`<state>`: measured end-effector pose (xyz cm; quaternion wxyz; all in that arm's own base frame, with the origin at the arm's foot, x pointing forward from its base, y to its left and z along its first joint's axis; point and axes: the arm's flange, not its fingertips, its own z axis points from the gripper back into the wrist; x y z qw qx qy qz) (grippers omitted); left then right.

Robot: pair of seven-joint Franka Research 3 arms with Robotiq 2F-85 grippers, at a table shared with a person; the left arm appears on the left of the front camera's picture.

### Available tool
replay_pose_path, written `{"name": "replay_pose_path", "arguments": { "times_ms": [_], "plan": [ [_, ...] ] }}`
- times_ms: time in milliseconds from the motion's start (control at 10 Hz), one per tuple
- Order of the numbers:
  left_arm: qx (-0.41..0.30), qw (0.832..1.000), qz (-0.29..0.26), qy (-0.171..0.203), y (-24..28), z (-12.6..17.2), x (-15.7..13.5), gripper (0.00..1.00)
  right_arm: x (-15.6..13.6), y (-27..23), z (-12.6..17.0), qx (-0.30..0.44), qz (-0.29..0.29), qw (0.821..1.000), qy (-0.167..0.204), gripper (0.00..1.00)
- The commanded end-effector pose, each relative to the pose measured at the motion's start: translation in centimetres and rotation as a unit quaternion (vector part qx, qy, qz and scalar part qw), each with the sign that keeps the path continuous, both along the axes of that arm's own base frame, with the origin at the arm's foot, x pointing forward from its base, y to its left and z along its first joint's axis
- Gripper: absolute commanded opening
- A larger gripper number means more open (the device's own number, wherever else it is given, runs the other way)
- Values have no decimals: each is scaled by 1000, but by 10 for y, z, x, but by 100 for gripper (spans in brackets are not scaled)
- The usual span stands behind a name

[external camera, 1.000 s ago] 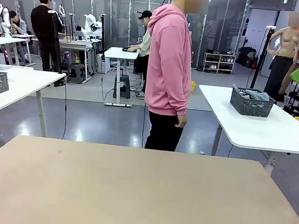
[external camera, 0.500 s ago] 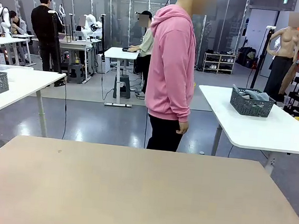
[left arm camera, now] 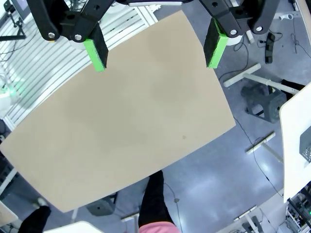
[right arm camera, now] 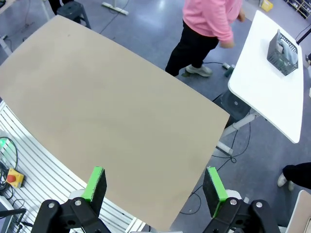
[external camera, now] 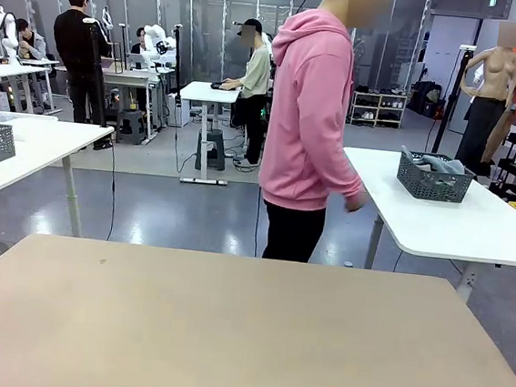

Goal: Fold the towels and place them in the basket.
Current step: When a person lays out a Towel with hook on the table, fold it in half twice.

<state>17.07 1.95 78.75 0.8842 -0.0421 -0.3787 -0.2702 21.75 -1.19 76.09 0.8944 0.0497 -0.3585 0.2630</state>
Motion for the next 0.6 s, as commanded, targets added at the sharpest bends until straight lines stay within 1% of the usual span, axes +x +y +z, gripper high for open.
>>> {"name": "replay_pose_path", "arguments": {
  "times_ms": [0,500],
  "plan": [
    [0,1000,-2,-1,-1,2,0,100,0,0,1,2,4,1000,0,100],
    [0,1000,-2,-1,-1,2,0,100,0,0,1,2,4,1000,0,100]
  ]
}}
